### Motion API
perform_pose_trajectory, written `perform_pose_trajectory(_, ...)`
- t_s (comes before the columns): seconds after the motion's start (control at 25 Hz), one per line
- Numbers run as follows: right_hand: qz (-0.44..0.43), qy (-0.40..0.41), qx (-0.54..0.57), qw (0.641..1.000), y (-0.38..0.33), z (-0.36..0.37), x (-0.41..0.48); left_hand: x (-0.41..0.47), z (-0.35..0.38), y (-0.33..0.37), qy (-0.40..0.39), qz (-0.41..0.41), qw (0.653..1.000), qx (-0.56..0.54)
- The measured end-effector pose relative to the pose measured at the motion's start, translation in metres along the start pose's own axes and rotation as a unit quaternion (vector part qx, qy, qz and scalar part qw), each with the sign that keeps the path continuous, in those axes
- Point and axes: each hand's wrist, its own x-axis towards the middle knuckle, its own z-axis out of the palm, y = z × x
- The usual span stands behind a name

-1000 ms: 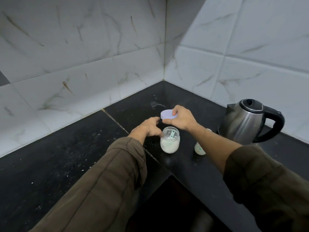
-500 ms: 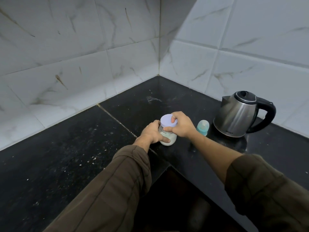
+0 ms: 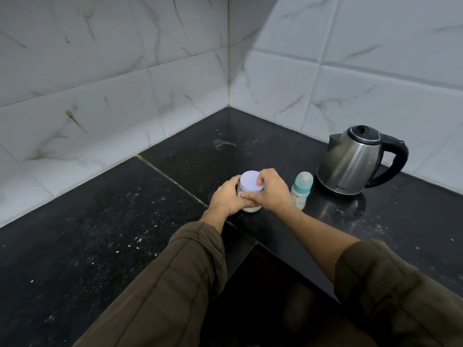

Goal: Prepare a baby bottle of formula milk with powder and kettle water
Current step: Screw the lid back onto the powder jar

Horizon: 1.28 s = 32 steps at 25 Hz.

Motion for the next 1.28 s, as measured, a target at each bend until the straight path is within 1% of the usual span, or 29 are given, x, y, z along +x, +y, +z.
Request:
perform_pose_trajectory(0.12,-0.007,-0.015,-0.052,0.998,-0.003,-0.002,0.002,0.004,0.001,0.002,-0.004,-0.003,1.000,0.007)
perform_pose_trajectory(0.24,-0.032,-0.048,-0.065,0.996,-0.004,-0.009,0.008,0.008,-0.001,0.003,-0.003,-0.007,1.000,0.022)
perform_pose_trajectory(0.36,-0.017,-0.081,-0.093,0.992,-0.009,-0.019,0.015,0.009,-0.003,0.005,-0.004,-0.016,0.999,0.037)
perform_pose_trajectory(0.44,-0.009,-0.066,-0.139,0.988,-0.011,-0.020,0.018,0.010,-0.003,0.005,-0.002,-0.017,0.999,0.049)
perform_pose_trajectory(0.56,-0.007,-0.020,-0.223,0.975,-0.011,-0.021,0.018,0.012,-0.004,0.006,-0.003,-0.020,0.998,0.061)
perform_pose_trajectory(0.64,-0.004,0.019,-0.228,0.973,-0.012,-0.025,0.018,0.013,-0.005,0.006,-0.005,-0.018,0.998,0.063)
perform_pose_trajectory(0.72,-0.007,0.032,-0.208,0.978,-0.013,-0.030,0.022,0.014,-0.007,0.007,-0.006,-0.015,0.998,0.067)
perform_pose_trajectory(0.76,-0.014,0.016,-0.179,0.984,-0.013,-0.032,0.025,0.015,-0.008,0.007,-0.008,-0.014,0.997,0.070)
perform_pose_trajectory(0.84,-0.037,-0.068,-0.144,0.987,-0.015,-0.033,0.028,0.015,-0.008,0.009,-0.013,-0.020,0.997,0.077)
perform_pose_trajectory(0.92,-0.046,-0.148,-0.147,0.977,-0.019,-0.032,0.029,0.015,-0.009,0.010,-0.014,-0.026,0.996,0.084)
perform_pose_trajectory(0.96,-0.046,-0.159,-0.165,0.972,-0.020,-0.030,0.030,0.015,-0.009,0.011,-0.013,-0.026,0.996,0.087)
perform_pose_trajectory(1.04,-0.039,-0.130,-0.218,0.966,-0.022,-0.027,0.030,0.015,-0.009,0.012,-0.013,-0.028,0.995,0.093)
perform_pose_trajectory(1.12,-0.020,-0.058,-0.287,0.956,-0.026,-0.029,0.030,0.015,-0.009,0.012,-0.016,-0.029,0.995,0.093)
perform_pose_trajectory(1.16,-0.018,-0.025,-0.302,0.953,-0.027,-0.031,0.029,0.015,-0.009,0.011,-0.017,-0.027,0.995,0.090)
perform_pose_trajectory(1.2,-0.025,-0.003,-0.291,0.956,-0.027,-0.031,0.029,0.015,-0.009,0.011,-0.017,-0.025,0.995,0.092)
perform_pose_trajectory(1.24,-0.036,-0.010,-0.264,0.964,-0.027,-0.033,0.030,0.015,-0.009,0.012,-0.016,-0.024,0.995,0.096)
perform_pose_trajectory(1.28,-0.051,-0.049,-0.238,0.969,-0.027,-0.034,0.030,0.015,-0.010,0.013,-0.016,-0.025,0.994,0.101)
